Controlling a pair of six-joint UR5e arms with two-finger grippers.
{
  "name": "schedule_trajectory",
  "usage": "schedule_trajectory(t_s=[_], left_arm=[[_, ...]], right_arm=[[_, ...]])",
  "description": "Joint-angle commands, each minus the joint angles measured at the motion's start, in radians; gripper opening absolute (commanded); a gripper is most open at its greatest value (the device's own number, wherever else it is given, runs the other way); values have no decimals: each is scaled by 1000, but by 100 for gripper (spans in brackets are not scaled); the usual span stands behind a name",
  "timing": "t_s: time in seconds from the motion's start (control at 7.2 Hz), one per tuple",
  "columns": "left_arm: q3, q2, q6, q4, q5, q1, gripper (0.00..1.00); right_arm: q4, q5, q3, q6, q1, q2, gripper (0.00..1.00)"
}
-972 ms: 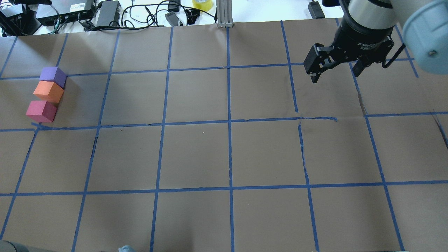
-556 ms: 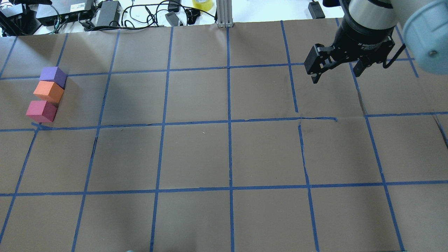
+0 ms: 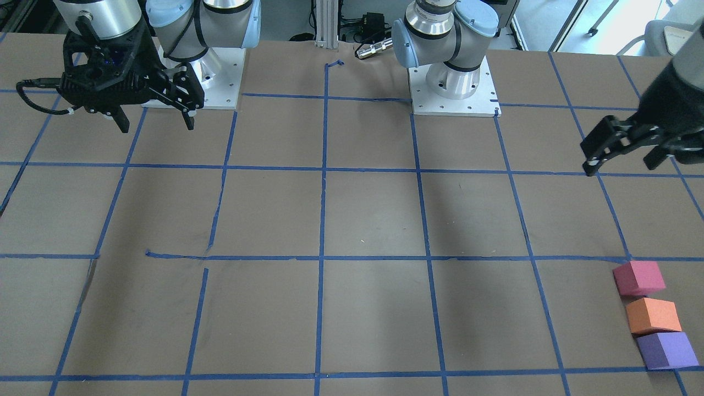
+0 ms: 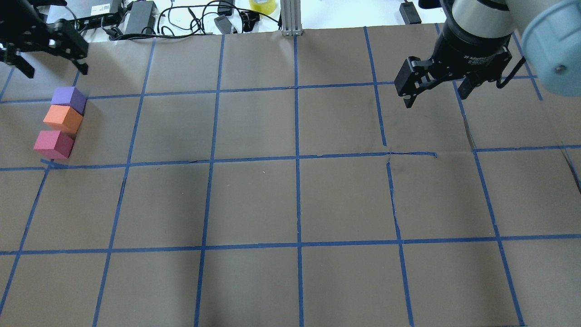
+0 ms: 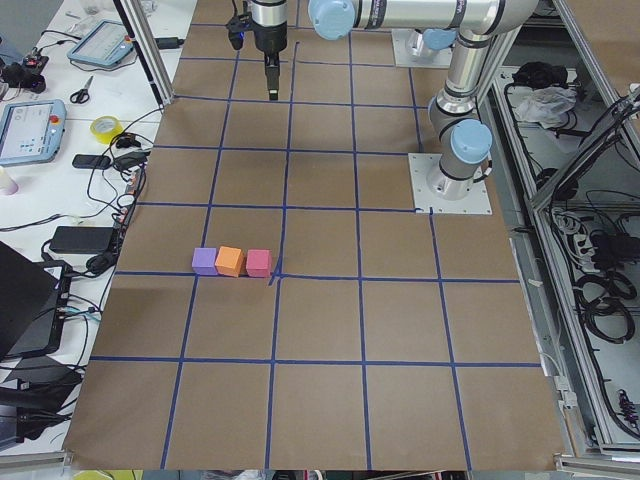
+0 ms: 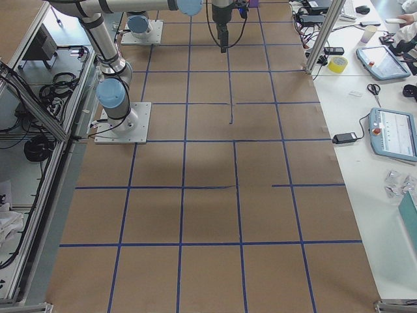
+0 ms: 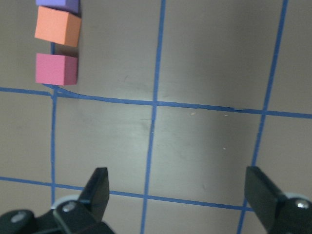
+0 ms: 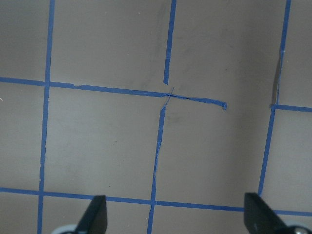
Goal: Arrange blocks in a line
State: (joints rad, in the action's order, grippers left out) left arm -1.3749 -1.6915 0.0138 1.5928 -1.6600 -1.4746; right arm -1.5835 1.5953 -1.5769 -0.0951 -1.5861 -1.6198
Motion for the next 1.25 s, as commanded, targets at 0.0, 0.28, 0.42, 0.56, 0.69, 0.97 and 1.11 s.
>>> schedule_trajectory(t_s=[0.0,0.28,0.42,0.56,0.69,0.97,1.11], left_arm=[[-10,-17,115,-25,-1,-122,100],[-12,-16,127,-11,12,-136,100],[-10,-16,127,5,61,-133,100],[-12,-16,126,4,86,-133,100],[-13,-10,123,6,68,-133,100],[-30,4,123,15,58,-136,100],[-32,4,123,16,58,-136,100]], right_arm=[[-1,-1,0,3,0,0,100],[-1,-2,0,3,-2,-2,100],[2,-2,0,-5,0,-2,100],[19,-9,0,-8,0,-2,100],[40,-8,0,-14,3,-2,100],[71,-6,0,-14,3,-3,100],[71,-6,0,-14,3,-3,100]])
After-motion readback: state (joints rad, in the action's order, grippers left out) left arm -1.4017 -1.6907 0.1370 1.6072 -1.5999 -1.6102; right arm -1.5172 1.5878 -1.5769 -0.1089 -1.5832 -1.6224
